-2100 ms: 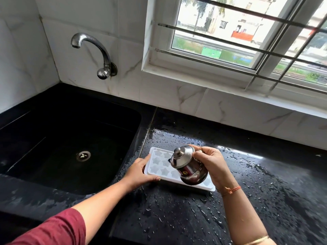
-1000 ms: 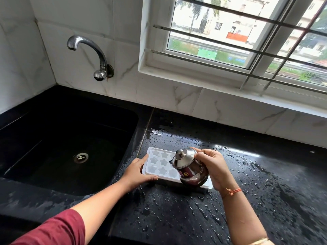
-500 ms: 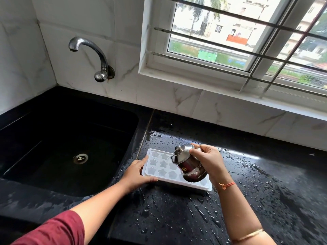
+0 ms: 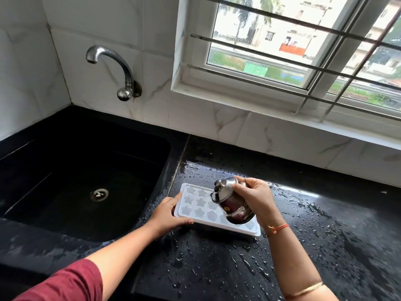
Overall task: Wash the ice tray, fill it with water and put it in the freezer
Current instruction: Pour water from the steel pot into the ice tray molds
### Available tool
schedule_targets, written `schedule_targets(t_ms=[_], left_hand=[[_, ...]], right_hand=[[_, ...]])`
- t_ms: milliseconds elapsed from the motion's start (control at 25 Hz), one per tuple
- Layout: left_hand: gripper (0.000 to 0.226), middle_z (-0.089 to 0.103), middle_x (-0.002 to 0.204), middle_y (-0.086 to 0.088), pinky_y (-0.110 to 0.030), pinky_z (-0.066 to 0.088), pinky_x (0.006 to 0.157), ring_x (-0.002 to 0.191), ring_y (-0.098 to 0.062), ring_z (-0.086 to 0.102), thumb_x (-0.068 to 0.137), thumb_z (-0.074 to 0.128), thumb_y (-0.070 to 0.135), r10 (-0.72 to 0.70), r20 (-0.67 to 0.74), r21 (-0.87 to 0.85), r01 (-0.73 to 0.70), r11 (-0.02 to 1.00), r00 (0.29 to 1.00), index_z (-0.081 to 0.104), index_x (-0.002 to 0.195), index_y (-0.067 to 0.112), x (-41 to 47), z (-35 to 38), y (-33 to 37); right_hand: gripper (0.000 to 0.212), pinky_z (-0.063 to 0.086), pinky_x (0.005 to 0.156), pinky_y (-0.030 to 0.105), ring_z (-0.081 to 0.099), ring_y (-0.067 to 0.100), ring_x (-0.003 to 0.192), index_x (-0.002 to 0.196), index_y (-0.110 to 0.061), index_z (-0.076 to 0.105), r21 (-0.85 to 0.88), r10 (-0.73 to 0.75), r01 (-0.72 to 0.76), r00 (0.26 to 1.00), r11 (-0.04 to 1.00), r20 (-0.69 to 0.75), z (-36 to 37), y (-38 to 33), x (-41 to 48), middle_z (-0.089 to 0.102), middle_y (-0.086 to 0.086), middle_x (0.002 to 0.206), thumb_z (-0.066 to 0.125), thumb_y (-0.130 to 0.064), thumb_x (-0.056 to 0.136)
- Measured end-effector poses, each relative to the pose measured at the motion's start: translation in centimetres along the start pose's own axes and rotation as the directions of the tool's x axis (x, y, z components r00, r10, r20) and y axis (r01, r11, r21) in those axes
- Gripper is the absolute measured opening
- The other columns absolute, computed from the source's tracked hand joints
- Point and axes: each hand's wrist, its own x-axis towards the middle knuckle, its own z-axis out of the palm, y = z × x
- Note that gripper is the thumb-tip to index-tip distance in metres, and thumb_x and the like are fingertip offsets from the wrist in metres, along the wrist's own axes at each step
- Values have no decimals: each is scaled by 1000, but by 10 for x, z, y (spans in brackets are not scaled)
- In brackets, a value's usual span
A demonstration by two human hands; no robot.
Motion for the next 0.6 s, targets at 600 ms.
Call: schedule_targets(t_ms=[600], left_hand=[[103, 45, 112, 0, -21, 35, 96, 109, -13, 49, 56, 85, 34, 4, 3, -2, -4, 1000, 1000, 30, 143, 27, -1, 0, 1]], right_hand=[[31, 46, 43, 15, 57, 0, 48, 55, -12, 57, 191, 18, -12, 999, 981, -26, -5, 8, 6, 64, 7, 91, 61, 2, 82]])
